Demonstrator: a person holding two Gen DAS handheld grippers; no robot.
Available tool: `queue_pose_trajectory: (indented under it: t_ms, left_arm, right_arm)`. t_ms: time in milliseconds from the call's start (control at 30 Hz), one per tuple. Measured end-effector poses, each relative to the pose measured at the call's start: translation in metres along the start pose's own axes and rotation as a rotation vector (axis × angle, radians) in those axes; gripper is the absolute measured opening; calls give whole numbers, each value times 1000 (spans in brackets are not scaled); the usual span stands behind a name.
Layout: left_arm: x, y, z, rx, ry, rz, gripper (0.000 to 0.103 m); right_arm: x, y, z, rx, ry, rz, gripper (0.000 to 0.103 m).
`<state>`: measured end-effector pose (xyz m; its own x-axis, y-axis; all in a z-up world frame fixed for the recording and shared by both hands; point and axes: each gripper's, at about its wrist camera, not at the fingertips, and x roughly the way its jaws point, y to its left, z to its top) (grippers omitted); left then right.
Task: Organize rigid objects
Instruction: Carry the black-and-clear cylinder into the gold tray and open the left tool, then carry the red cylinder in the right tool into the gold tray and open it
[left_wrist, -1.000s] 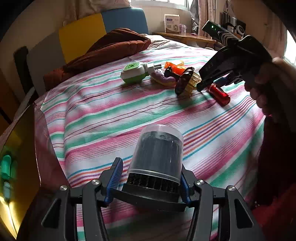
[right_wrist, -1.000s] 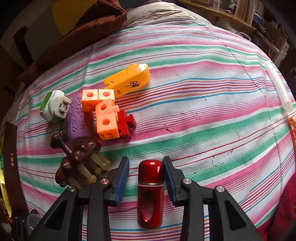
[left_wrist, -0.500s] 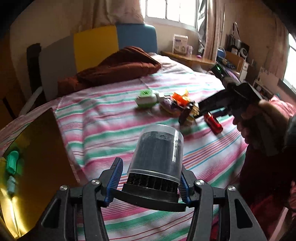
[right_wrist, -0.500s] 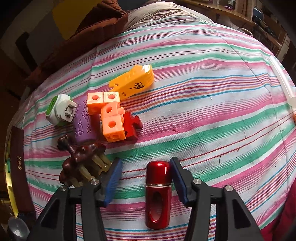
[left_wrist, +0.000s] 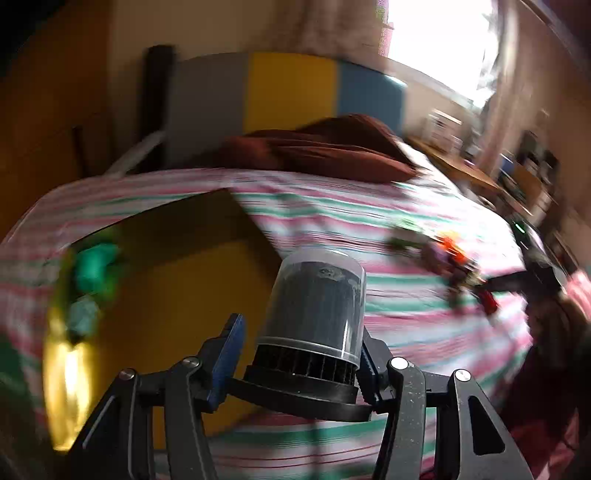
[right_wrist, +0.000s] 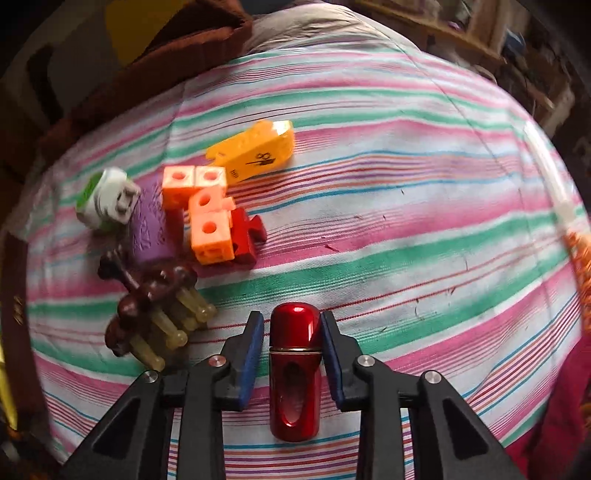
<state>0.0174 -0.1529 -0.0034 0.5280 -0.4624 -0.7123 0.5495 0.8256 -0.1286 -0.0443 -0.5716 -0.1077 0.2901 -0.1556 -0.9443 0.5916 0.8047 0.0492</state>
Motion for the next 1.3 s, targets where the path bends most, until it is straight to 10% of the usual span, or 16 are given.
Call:
queue_pose_trajectory:
  t_ms: [433,1300]
  left_arm:
    - [23,156,-18,-241,148,296,56]
    - [21,149,-21,-192,121,444,67]
  right_arm:
    - [1,-2,0,-6,-3,-8,29]
    - [1,2,1,-20,-10,-16,29]
